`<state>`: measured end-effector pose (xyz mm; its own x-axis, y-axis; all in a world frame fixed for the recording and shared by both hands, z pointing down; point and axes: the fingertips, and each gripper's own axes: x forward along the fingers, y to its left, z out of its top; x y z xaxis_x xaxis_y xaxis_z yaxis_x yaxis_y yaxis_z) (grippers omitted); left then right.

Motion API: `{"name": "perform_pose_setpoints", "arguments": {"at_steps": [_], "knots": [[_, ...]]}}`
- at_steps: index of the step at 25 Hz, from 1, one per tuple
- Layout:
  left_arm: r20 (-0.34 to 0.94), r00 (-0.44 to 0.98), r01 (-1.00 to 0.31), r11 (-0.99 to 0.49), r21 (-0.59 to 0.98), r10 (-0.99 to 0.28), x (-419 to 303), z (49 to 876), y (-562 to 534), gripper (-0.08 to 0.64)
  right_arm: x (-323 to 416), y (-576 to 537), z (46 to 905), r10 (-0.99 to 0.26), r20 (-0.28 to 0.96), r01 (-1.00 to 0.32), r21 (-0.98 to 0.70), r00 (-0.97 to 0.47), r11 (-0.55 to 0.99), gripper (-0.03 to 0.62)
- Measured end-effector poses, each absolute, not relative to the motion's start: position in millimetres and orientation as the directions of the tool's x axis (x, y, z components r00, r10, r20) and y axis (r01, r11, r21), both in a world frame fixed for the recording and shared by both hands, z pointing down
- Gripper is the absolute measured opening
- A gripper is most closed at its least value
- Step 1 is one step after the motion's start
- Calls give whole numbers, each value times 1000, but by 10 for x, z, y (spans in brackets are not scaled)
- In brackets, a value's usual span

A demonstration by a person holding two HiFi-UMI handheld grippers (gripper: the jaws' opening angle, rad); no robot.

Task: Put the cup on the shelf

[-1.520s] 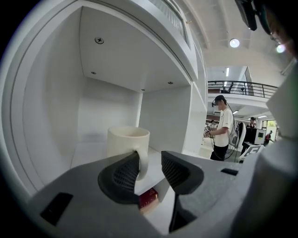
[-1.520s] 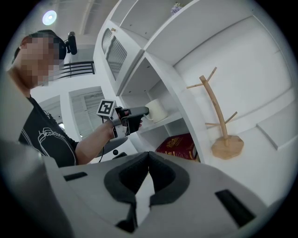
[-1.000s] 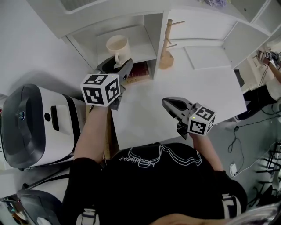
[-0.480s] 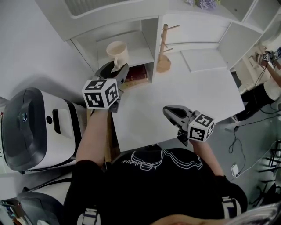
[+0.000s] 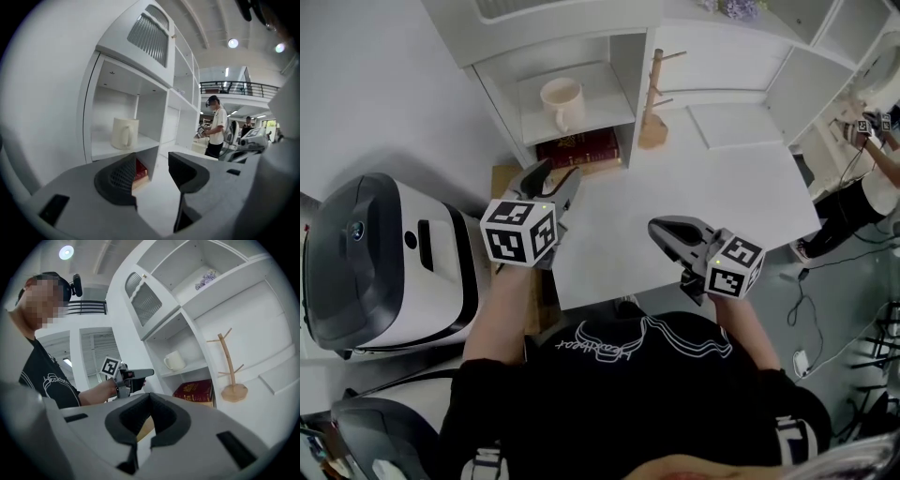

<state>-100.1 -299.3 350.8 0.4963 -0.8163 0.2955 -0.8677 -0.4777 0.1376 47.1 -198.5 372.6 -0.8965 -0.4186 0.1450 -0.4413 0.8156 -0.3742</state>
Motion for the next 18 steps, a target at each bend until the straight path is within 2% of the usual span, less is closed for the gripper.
{"name": "perform_pose_setpoints", "arguments": {"at_steps": [4, 8, 12, 18], "knots": [[233, 631, -773, -578, 260, -740, -828, 3456, -2362, 206, 372, -1772, 3540, -420, 103, -429, -342, -902, 836, 6], [158, 708, -696, -640, 327, -689, -691, 3393, -1779, 91, 263, -1515, 3409, -414, 70, -413, -321, -908, 852, 6], [108, 760, -637, -701, 321, -641, -569, 3344, -1287, 19, 147, -1246, 3322, -405, 50, -400, -305, -913, 864, 6], [56, 792, -586, -733, 346, -608, -534, 3346, -883, 5, 43, -958, 3257, -396, 29, -386, -294, -918, 875, 6]]}}
